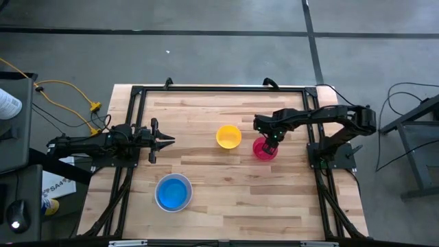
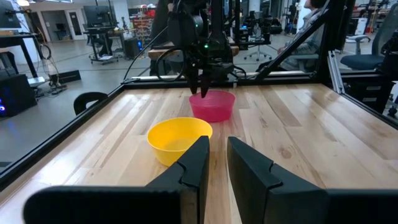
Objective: Nest bowls inside each other
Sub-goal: Stack the red bowl on the blue bowl
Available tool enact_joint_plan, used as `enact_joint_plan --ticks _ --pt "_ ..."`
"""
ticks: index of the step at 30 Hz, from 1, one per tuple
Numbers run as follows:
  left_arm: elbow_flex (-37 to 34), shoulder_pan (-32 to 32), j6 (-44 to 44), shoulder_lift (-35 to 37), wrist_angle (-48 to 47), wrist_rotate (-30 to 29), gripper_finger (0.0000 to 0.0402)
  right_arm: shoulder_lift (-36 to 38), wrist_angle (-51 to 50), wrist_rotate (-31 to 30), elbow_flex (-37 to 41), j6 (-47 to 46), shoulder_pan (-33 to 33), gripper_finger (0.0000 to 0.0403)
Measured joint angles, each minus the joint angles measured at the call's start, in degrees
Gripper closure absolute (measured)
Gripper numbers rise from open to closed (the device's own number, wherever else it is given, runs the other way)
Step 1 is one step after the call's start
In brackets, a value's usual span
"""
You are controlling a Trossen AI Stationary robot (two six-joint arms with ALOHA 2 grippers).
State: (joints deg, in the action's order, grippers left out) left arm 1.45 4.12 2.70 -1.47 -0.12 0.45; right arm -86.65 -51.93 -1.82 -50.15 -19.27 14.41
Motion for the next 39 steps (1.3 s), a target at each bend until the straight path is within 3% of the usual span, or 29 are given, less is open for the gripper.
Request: enact_joint_plan --ticks 24,39 --pt "0.00 0.00 0.02 0.00 0.00 0.02 0.0343 0.00 0.60 -1.25 -0.02 -0.02 0.00 0.0277" --pt "0.00 -0.01 0.00 0.01 0.00 0.00 0.0343 0.00 1.03 -1.08 -0.02 0.00 0.00 0.0371"
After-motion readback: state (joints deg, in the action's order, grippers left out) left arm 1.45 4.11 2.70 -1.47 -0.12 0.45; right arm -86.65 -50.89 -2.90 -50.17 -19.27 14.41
